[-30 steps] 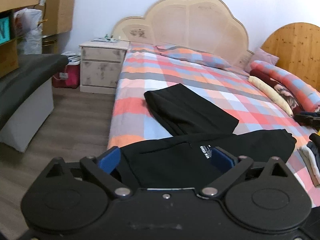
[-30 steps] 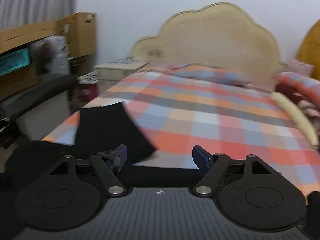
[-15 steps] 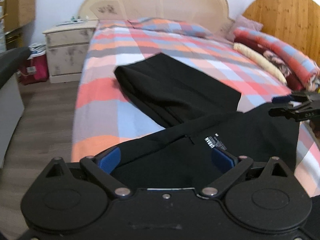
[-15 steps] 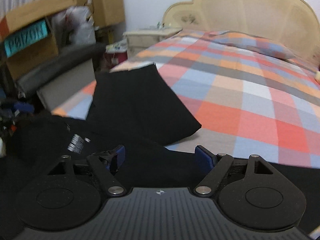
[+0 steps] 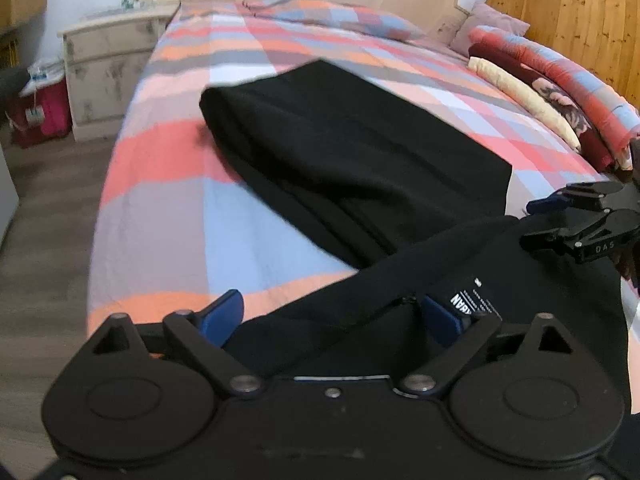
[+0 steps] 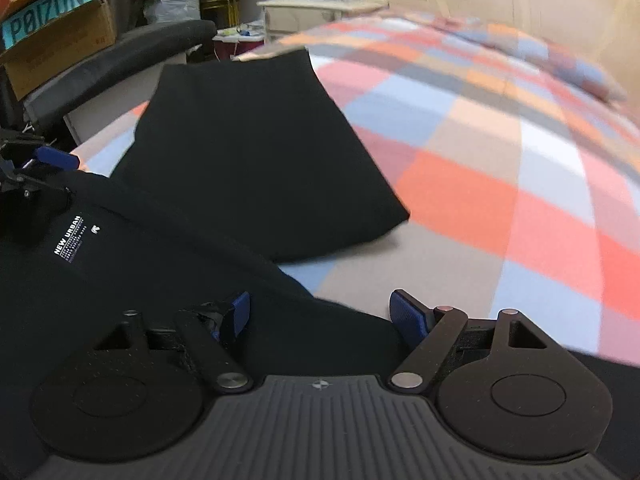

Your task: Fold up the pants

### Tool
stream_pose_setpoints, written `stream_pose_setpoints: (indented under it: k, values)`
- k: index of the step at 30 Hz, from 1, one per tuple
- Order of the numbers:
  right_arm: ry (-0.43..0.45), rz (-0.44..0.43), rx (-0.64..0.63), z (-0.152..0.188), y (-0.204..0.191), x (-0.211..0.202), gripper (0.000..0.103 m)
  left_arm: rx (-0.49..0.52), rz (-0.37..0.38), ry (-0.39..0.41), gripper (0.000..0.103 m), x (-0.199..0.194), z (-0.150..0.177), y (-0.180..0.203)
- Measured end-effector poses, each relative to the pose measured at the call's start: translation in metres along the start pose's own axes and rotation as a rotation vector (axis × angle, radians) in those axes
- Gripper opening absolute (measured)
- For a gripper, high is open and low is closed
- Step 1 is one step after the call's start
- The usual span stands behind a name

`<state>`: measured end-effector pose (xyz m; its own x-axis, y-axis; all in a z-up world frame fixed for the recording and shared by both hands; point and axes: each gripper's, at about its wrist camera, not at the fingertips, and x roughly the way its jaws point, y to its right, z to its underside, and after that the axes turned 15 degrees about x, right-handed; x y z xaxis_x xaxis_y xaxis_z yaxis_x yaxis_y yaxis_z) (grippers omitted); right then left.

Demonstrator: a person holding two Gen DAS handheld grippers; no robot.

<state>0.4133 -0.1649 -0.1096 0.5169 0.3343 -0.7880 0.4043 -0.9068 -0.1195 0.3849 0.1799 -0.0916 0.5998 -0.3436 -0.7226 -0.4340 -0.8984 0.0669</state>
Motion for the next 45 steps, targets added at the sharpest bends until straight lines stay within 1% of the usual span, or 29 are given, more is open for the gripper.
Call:
stream_pose_setpoints:
  k: [2,4,6,7,8,9,10,11,12,13,14,16,19,20,22,23,25,28,31,34,36,38,39,40,41,42,43,44,45]
  values:
    - [0.007,-0.012,0.000,0.008,0.003,-0.002,0.103,-0.012,0.012,0.001,0.088,0.002,0.007,-0.002]
    - [0.012,-0.019,-0.008,0.012,0.004,-0.004,0.103,-0.012,0.005,0.009,0.084,0.002,0.011,-0.003]
    - [0.011,-0.014,0.009,0.012,0.005,-0.005,0.103,-0.014,0.005,0.006,0.075,0.003,0.011,-0.003]
    - [0.014,0.002,0.012,0.009,0.004,-0.005,0.103,-0.011,0.014,0.004,0.066,0.003,0.011,-0.002]
    - [0.027,0.022,0.011,0.009,0.002,-0.006,0.076,-0.003,0.003,0.003,0.061,0.002,0.010,0.002]
    - [0.041,0.046,0.011,0.010,0.000,-0.009,0.057,0.014,-0.010,0.001,0.058,0.002,0.010,0.006]
    - [0.050,0.070,0.011,0.010,-0.001,-0.011,0.034,0.036,-0.026,0.000,0.053,0.001,0.009,0.011]
    - [0.058,0.087,0.009,0.011,-0.002,-0.014,0.019,0.049,-0.044,0.002,0.046,-0.001,0.009,0.016]
    - [0.065,0.100,0.005,0.012,-0.002,-0.016,0.016,0.051,-0.053,0.006,0.042,-0.003,0.009,0.019]
    - [0.076,0.110,0.002,0.014,-0.003,-0.021,0.011,0.042,-0.059,0.011,0.033,-0.007,0.008,0.021]
    - [0.090,0.115,0.002,0.015,-0.004,-0.028,0.009,0.030,-0.063,0.018,0.028,-0.011,0.008,0.022]
    - [0.117,0.115,0.012,0.018,-0.006,-0.044,0.007,0.010,-0.079,0.039,0.014,-0.023,0.004,0.028]
    - [0.166,0.100,0.029,0.023,-0.012,-0.082,0.006,0.010,-0.099,0.098,0.009,-0.051,-0.003,0.039]
    - [0.184,0.098,0.022,0.026,-0.014,-0.098,0.006,0.012,-0.100,0.120,0.003,-0.061,-0.004,0.043]
    - [0.215,0.104,0.012,0.036,-0.019,-0.132,0.005,0.018,-0.133,0.169,0.002,-0.090,-0.007,0.051]
    - [0.232,0.108,0.008,0.043,-0.022,-0.151,0.005,0.009,-0.121,0.195,0.002,-0.104,-0.007,0.052]
    - [0.258,0.092,0.015,0.059,-0.029,-0.187,0.005,-0.014,-0.070,0.255,0.002,-0.138,-0.002,0.059]
    - [0.296,0.082,-0.025,0.095,-0.049,-0.233,0.005,0.033,-0.054,0.300,0.002,-0.181,0.017,0.088]
    - [0.312,0.085,-0.039,0.139,-0.068,-0.263,0.005,0.013,-0.013,0.310,0.002,-0.213,0.048,0.110]
    - [0.312,0.094,-0.043,0.192,-0.084,-0.277,0.005,-0.027,0.009,0.311,0.003,-0.236,0.087,0.130]
    - [0.284,0.091,-0.024,0.227,-0.093,-0.271,0.006,-0.062,-0.011,0.307,0.004,-0.246,0.118,0.141]
    - [0.225,0.087,0.027,0.259,-0.098,-0.253,0.006,-0.092,-0.070,0.284,0.018,-0.252,0.147,0.152]
    - [0.185,0.089,0.041,0.275,-0.100,-0.240,0.005,-0.118,-0.094,0.276,0.038,-0.254,0.159,0.155]
    - [0.156,0.096,0.068,0.287,-0.102,-0.230,0.006,-0.171,-0.112,0.268,0.058,-0.257,0.173,0.158]
    - [0.132,0.107,0.092,0.295,-0.102,-0.222,0.011,-0.222,-0.113,0.266,0.063,-0.260,0.184,0.159]
    - [0.132,0.118,0.113,0.300,-0.102,-0.218,0.015,-0.276,-0.105,0.269,0.063,-0.263,0.195,0.160]
    - [0.168,0.129,0.140,0.304,-0.101,-0.222,0.025,-0.326,-0.090,0.272,0.064,-0.267,0.207,0.159]
    - [0.195,0.136,0.170,0.304,-0.099,-0.227,0.044,-0.359,-0.087,0.276,0.065,-0.270,0.214,0.158]
    - [0.225,0.140,0.206,0.302,-0.095,-0.232,0.057,-0.386,-0.093,0.282,0.065,-0.273,0.220,0.157]
